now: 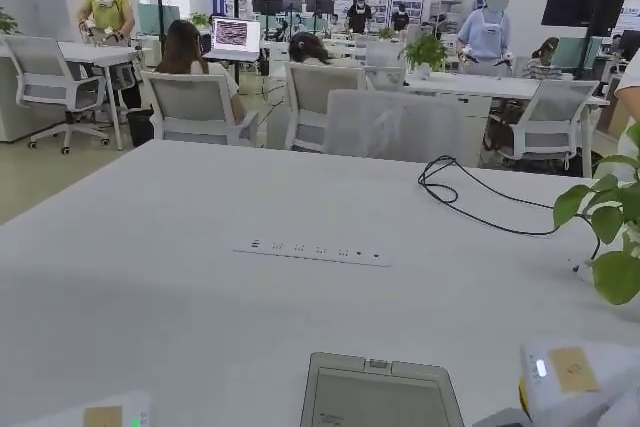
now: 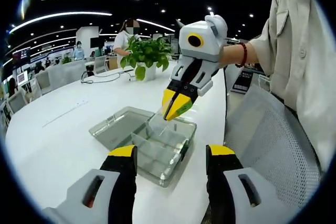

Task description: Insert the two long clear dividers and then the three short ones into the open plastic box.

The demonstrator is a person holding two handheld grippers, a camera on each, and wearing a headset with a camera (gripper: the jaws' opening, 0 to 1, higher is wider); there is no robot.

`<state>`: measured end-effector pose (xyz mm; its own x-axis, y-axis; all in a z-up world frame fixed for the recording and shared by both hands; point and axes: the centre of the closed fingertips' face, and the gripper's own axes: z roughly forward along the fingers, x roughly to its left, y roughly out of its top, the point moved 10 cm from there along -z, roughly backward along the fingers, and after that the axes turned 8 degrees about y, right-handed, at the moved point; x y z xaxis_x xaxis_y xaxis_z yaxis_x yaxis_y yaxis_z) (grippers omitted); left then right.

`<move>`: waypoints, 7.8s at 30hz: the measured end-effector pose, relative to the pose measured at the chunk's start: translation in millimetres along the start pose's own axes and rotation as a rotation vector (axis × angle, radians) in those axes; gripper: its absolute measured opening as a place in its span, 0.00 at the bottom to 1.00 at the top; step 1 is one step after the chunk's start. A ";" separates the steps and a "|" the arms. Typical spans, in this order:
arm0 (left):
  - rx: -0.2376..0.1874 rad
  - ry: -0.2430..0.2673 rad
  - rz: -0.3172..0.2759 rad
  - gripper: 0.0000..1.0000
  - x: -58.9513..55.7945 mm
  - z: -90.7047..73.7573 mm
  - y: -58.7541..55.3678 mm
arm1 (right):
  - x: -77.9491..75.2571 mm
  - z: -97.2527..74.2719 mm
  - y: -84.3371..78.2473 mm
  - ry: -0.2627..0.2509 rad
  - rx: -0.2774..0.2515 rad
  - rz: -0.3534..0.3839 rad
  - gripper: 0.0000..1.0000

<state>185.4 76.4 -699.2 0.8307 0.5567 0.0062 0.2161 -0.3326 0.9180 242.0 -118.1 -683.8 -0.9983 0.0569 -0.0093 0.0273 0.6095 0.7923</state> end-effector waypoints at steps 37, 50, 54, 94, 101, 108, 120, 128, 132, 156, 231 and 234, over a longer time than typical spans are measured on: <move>0.004 0.023 -0.032 0.66 12.7 2.7 -8.9 | -18.4 24.2 4.2 0.048 0.134 0.085 0.02; -0.002 0.037 -0.031 0.70 19.4 0.3 -7.4 | -22.2 33.7 19.4 0.102 0.245 0.018 0.02; -0.001 0.037 -0.028 0.70 21.6 -0.6 -6.8 | -23.3 37.2 23.4 0.114 0.270 0.007 0.02; 0.002 0.068 -0.043 0.73 23.9 -2.3 -10.0 | -26.6 90.0 7.8 0.192 0.413 -0.046 0.02; 0.001 0.067 -0.039 0.73 23.8 -1.4 -9.0 | -27.5 96.0 9.2 0.196 0.465 -0.041 0.02; 0.008 0.063 -0.032 0.74 23.4 -0.9 -9.4 | -30.7 104.4 13.1 0.211 0.544 -0.003 0.02; 0.016 0.074 -0.031 0.78 23.2 -3.1 -9.6 | -30.5 102.6 10.2 0.207 0.513 0.010 0.03; 0.019 0.080 -0.038 0.83 25.1 -3.8 -8.9 | -31.2 96.3 10.2 0.187 0.452 0.048 0.10; 0.012 0.080 -0.047 0.86 25.1 -3.3 -7.3 | -30.0 88.5 13.7 0.189 0.402 0.078 0.15; 0.011 0.101 -0.046 0.98 15.9 0.7 2.4 | -22.3 10.8 -10.4 0.140 0.300 0.130 0.40; 0.097 0.198 0.006 0.89 2.6 7.3 6.4 | -31.9 -86.1 -162.0 0.124 0.560 0.042 0.34; 0.100 0.197 0.009 0.88 2.3 7.2 6.1 | -31.6 -86.6 -162.7 0.119 0.555 0.044 0.33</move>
<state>192.4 70.2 -696.4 0.7187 0.6881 0.1003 0.2670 -0.4062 0.8739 264.7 -287.5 -759.6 -0.9936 0.0215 0.1109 0.0594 0.9344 0.3511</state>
